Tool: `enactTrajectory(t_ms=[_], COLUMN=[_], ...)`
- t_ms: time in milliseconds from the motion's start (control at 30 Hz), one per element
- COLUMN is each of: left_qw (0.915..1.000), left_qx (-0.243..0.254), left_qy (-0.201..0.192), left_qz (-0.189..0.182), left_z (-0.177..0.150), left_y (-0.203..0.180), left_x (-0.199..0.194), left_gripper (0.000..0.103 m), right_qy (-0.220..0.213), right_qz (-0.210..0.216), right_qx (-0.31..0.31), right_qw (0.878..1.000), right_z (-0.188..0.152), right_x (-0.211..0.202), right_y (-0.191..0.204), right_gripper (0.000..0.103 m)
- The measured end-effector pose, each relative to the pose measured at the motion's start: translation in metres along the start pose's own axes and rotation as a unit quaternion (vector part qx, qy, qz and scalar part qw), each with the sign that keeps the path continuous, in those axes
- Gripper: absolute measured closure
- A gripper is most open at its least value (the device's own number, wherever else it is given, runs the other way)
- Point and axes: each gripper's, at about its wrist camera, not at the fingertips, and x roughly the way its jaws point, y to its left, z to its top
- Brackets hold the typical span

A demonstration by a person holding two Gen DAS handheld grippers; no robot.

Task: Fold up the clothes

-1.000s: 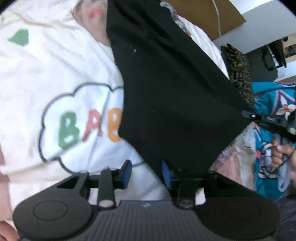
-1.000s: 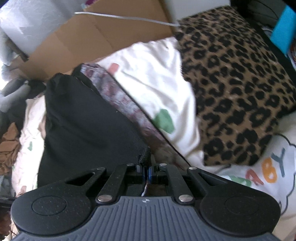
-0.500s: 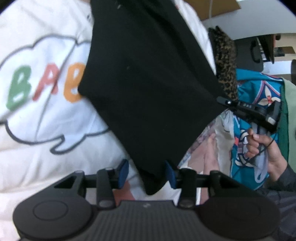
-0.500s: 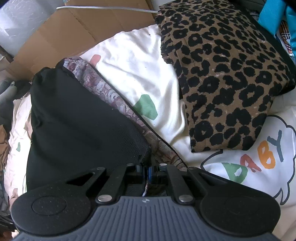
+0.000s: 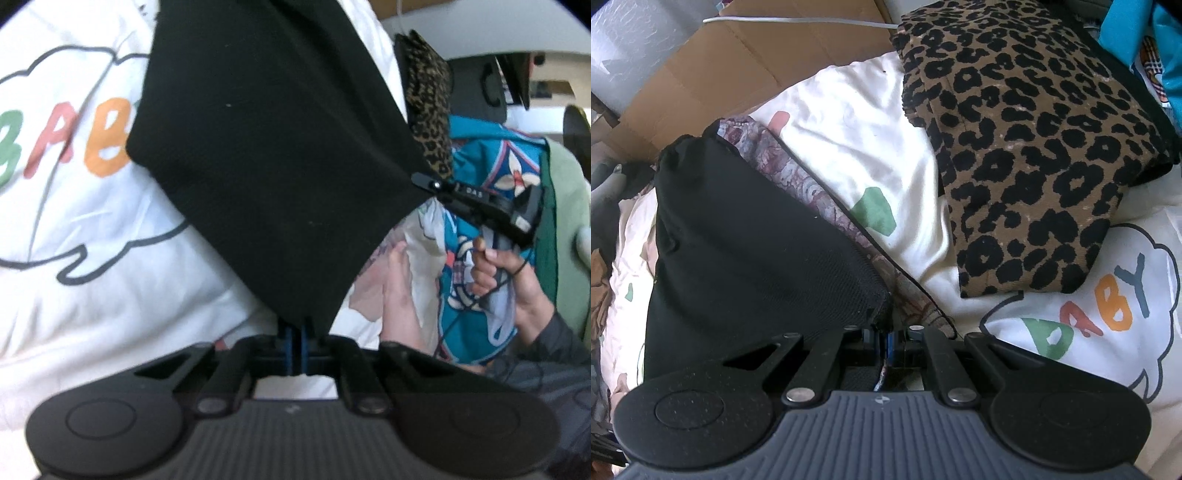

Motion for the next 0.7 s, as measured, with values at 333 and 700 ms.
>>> enactTrajectory(t_ms=[333, 700], left_qw=[0.9985, 0.9982], left_qx=[0.036, 0.039], left_qy=[0.019, 0.028], left_qz=[0.036, 0.038], left_z=[0.004, 0.007], left_y=[-0.011, -0.011], left_x=[0.021, 0.026], left_gripper=[0.098, 0.095], right_qy=[0.004, -0.024], right_qz=[-0.017, -0.032], right_qx=[0.004, 0.004], right_qw=[1.0, 0.999], right_z=[-0.003, -0.003], right_x=[0.013, -0.005], right_y=[-0.013, -0.017], right_gripper=[0.094, 0.064])
